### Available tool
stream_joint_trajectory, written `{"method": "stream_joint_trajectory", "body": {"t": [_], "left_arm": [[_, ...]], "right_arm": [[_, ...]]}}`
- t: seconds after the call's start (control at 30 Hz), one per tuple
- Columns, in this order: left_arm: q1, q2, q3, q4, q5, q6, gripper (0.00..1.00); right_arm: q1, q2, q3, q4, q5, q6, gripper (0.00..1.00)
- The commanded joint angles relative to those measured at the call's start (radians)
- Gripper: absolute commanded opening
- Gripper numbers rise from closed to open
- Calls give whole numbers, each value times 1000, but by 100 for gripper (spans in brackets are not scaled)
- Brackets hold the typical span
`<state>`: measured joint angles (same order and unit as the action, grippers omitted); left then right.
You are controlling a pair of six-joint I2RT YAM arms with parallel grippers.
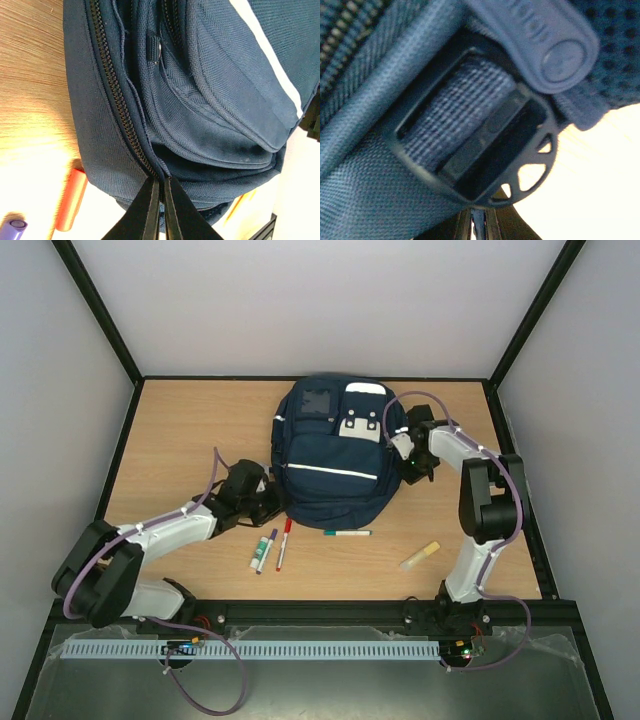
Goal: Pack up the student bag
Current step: Zip the student bag at the center of the board.
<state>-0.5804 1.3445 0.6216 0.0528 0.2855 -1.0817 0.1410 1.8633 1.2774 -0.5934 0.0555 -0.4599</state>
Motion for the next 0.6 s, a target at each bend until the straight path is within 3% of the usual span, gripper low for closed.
{"method": "stream_joint_trajectory", "body": {"t": [0.0,0.23,0.3,0.47,0.57], "left_arm": [[-6,23,34,-16,-30,45,2],[-8,40,86,-58,-31,118,6],[-9,35,107,-83,-37,150,16],[-8,18,166,-149,-76,226,52],[-7,13,195,-180,-86,267,62]], "right_arm": [[-26,4,31,67,44,29,8],[-35,-61,5,41,-24,58,31],[-34,-111,-22,14,-58,59,39],[-35,-284,-90,-90,-178,22,49],[-34,-399,-140,-149,-211,-42,51]]}}
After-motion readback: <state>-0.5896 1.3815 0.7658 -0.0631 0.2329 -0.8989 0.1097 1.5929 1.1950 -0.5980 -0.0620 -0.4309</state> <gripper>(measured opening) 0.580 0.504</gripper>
